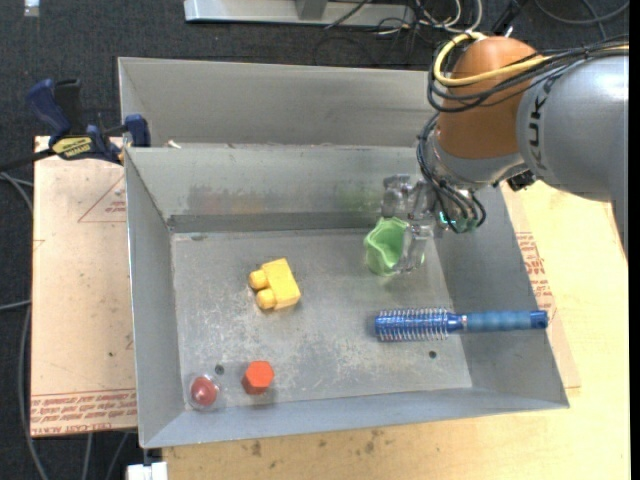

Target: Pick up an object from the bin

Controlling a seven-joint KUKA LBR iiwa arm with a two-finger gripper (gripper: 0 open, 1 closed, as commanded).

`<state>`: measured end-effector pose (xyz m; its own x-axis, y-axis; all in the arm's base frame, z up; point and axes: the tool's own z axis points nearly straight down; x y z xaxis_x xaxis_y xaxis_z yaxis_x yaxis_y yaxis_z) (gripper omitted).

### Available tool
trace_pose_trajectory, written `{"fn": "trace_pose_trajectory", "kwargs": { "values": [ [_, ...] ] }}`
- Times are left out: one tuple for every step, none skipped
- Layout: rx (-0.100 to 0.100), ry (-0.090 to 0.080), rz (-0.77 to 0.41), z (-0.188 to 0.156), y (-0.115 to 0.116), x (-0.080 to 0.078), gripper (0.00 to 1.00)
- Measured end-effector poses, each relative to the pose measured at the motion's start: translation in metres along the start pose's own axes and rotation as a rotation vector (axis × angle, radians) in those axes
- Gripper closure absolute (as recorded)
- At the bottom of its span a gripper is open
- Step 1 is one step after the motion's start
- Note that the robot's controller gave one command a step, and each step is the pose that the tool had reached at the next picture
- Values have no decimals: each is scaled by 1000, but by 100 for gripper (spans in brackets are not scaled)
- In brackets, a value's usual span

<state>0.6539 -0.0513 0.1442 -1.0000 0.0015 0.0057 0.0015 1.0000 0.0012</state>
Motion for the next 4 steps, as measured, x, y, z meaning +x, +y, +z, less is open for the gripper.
{"fn": "trace_pose_trajectory", "kwargs": {
  "values": [
    [1,-23,97,33,-3,2,0],
    [-1,-6,199,75,-15,24,0],
    [-1,-10,197,73,-14,22,100],
    [-1,-17,187,-62,6,41,100]
  ]
}}
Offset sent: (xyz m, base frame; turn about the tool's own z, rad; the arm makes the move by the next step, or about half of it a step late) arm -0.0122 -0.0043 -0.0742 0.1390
